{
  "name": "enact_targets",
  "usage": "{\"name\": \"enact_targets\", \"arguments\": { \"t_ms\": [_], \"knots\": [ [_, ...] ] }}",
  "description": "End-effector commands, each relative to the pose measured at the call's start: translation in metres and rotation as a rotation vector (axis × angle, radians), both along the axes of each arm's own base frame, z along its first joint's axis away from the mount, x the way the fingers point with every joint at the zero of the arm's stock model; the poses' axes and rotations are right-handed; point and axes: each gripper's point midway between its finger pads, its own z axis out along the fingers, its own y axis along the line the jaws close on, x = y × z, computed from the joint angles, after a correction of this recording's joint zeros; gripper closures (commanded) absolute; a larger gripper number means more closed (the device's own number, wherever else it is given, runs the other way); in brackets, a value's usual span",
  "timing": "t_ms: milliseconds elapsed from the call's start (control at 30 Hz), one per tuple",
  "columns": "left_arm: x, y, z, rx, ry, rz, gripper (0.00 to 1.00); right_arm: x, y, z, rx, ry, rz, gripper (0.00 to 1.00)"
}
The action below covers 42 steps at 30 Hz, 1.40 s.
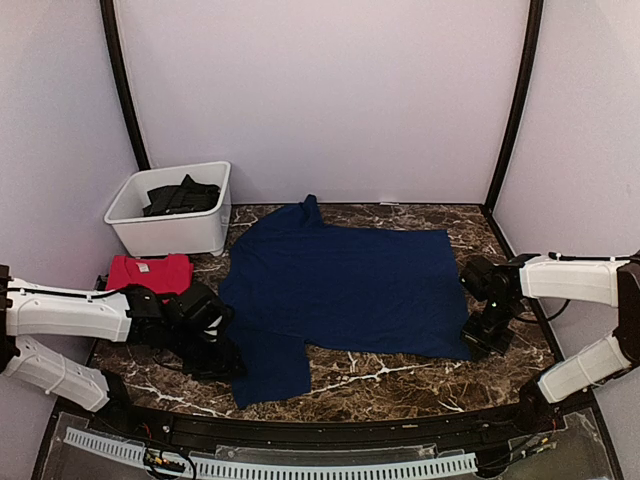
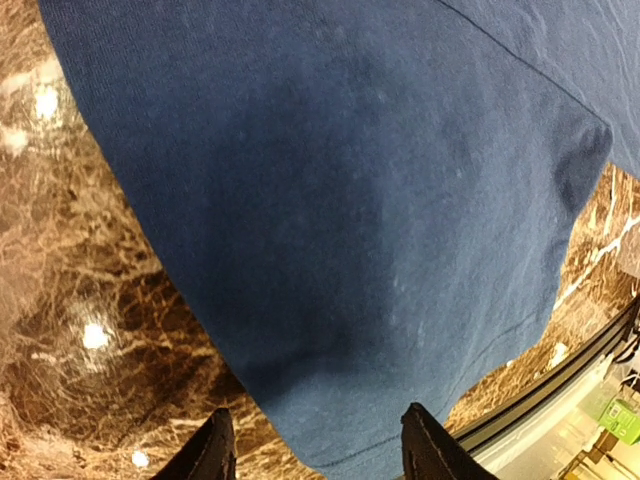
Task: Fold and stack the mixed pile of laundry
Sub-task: Pick up the flattened T-shirt from the center of the board.
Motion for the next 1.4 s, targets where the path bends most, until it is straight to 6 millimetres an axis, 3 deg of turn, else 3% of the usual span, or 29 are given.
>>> {"name": "enact_targets", "arguments": {
  "t_ms": [0,267,567,933,1067,1200,1367],
  "knots": [
    [-0.011,0.004,0.006,-0.012,-0.023,-0.048,0.43,0.011,-0.001,0.005,-0.014,-0.043,0.016,1.0],
    [-0.034,0.01,-0.008,0.034,0.024,-0.06,0.43,0.024,0.0,0.023,0.006,-0.148,0.067,1.0],
    [-0.037,0.016,-0.023,0.119,0.057,-0.029,0.49,0.033,0.001,0.028,0.006,-0.203,0.12,1.0],
    [-0.045,0.017,-0.038,0.25,0.078,-0.071,0.69,0.037,0.001,0.031,0.008,-0.236,0.145,1.0],
    [-0.047,0.019,-0.046,0.259,0.098,-0.048,0.81,0.039,0.002,0.033,0.014,-0.254,0.155,1.0],
    [-0.039,0.013,-0.027,0.207,0.045,-0.014,0.98,0.042,0.003,0.038,0.019,-0.278,0.171,1.0],
    [-0.035,0.015,0.007,0.13,-0.012,0.027,1.0,0.043,0.003,0.049,0.029,-0.32,0.178,1.0]
  ]
}}
